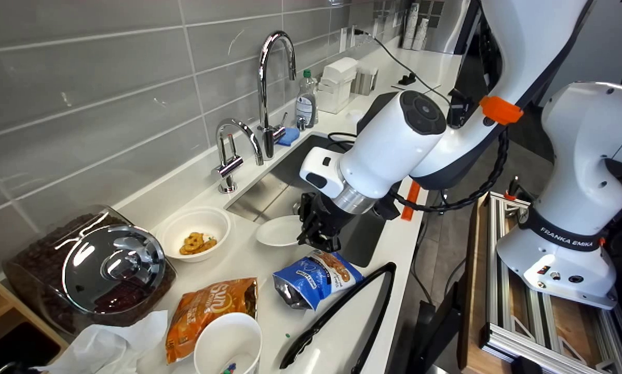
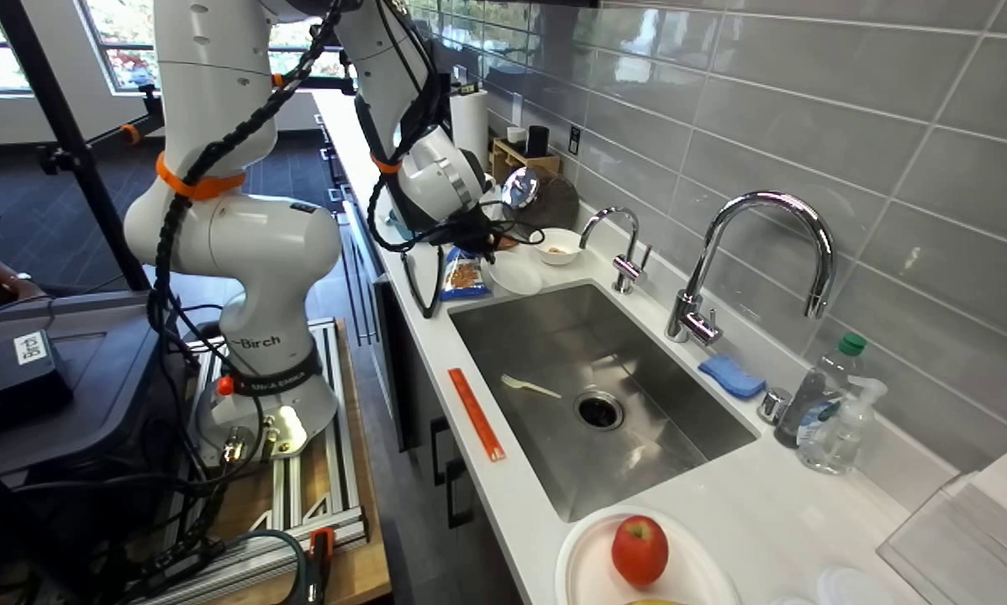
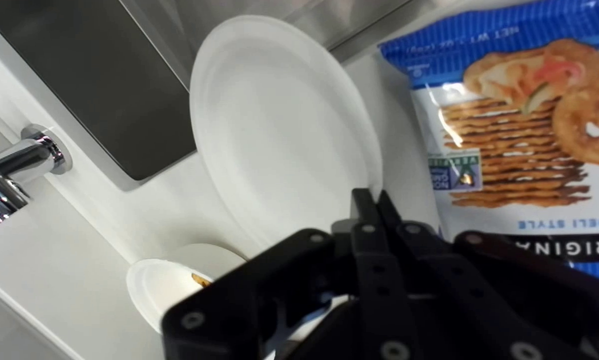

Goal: Move the white plate to the left counter, then pour the contents of the blue pack onto it

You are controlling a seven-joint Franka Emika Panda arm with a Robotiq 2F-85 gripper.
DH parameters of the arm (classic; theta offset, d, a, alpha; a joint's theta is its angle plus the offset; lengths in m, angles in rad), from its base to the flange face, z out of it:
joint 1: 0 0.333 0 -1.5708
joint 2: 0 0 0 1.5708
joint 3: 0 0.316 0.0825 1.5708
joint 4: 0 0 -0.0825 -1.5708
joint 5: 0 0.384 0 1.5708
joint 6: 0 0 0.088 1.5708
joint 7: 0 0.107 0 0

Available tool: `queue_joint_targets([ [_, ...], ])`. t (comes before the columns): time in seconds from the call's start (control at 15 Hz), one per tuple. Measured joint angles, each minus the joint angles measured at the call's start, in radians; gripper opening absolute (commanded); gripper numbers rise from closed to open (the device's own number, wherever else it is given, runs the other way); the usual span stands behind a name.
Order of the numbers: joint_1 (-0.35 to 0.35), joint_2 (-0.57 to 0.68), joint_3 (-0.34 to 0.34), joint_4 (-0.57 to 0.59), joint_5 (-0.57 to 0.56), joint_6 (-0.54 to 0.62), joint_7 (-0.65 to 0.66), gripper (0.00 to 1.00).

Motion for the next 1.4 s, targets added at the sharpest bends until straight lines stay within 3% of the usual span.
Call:
queue_joint_targets([
  [0.67,-0.002,0.025,0.014,0.003,0.002,0.0,-0.031,0.01],
  [1.4,-0.065,0.149,0.14,0.119,0.025,0.087,-0.11,0.01],
])
